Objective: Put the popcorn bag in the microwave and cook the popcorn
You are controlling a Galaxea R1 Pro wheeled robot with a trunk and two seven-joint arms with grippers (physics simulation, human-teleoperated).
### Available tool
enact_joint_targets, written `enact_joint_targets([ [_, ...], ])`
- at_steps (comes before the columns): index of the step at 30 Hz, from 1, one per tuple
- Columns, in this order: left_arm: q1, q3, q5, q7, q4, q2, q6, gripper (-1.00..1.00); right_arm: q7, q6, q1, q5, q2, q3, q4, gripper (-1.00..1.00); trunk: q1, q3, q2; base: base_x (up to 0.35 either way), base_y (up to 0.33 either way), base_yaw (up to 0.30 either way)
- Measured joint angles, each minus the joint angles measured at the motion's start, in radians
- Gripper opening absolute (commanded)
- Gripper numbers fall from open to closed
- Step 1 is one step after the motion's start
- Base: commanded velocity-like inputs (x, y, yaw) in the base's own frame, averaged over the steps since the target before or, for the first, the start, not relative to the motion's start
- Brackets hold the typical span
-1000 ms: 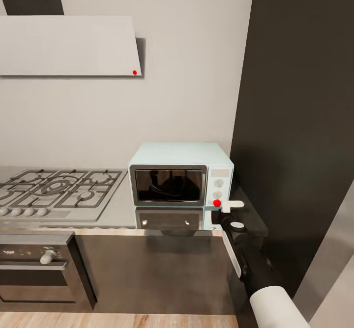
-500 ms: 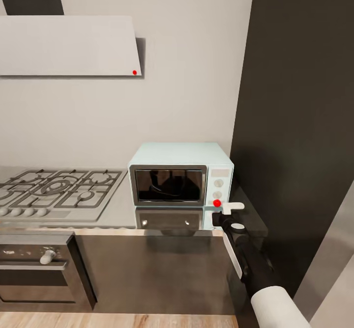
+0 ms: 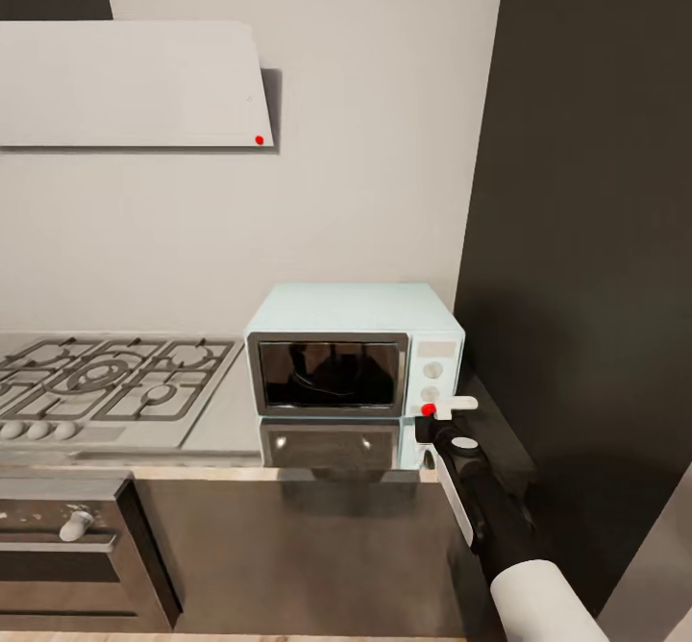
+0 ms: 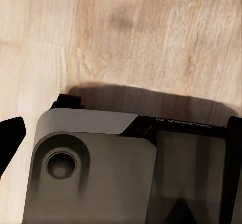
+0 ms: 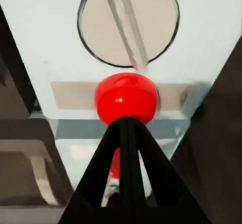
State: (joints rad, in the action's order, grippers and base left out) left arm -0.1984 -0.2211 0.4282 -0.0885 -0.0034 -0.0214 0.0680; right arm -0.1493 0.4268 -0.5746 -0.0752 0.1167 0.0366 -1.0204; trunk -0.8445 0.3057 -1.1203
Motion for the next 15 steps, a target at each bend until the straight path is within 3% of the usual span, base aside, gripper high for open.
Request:
enact_joint_targets([
  [8, 0.000, 0.000, 0.000, 0.000, 0.000, 0.000, 0.000, 1.00, 0.000, 0.000, 0.000, 0.001, 0.000, 0.000, 0.000, -1.00, 0.000, 0.000, 0.000, 0.152, 0.000, 0.000],
  [15, 0.000, 0.000, 0.000, 0.000, 0.000, 0.000, 0.000, 1.00, 0.000, 0.000, 0.029, -0.003, 0.001, 0.000, -0.001, -1.00, 0.020, 0.000, 0.000, 0.134, 0.000, 0.000],
])
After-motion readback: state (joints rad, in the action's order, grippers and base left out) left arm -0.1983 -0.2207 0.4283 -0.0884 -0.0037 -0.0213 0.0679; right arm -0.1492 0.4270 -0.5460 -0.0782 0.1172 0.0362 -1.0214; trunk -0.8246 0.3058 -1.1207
